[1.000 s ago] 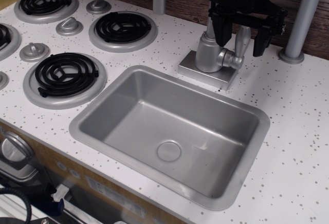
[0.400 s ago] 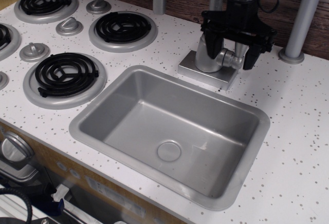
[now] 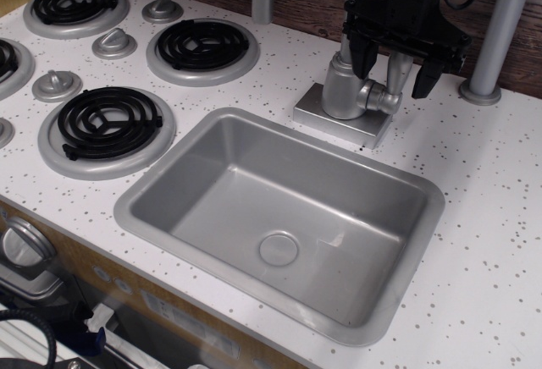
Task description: Lever vertical to front
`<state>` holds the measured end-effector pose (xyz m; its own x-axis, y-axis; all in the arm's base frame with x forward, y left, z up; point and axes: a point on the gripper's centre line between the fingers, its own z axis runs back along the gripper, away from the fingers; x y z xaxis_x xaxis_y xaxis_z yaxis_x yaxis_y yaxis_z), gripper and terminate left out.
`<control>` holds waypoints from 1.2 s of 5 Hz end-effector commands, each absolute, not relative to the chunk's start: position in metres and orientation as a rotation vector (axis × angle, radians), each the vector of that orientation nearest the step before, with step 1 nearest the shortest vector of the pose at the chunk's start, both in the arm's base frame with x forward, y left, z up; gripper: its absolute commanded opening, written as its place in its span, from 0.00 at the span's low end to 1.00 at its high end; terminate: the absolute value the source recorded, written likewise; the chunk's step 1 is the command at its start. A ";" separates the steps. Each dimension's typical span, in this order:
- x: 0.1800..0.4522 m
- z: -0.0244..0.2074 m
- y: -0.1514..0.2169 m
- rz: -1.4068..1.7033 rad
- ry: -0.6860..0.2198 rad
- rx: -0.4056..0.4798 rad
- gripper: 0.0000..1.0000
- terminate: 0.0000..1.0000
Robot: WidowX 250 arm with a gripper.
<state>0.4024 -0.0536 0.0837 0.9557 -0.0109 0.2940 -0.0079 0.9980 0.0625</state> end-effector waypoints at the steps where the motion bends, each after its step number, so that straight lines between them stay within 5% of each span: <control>1: 0.423 0.111 -0.056 -0.007 -0.469 0.046 1.00 0.00; 2: 0.435 0.110 -0.054 -0.006 -0.506 0.033 1.00 0.00; 3: 0.440 0.106 -0.054 -0.001 -0.495 0.023 0.00 0.00; 6: 0.409 0.108 -0.056 0.095 -0.401 0.049 0.00 0.00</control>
<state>0.3975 -0.0533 0.0790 0.9474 0.0963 0.3052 -0.1176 0.9917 0.0523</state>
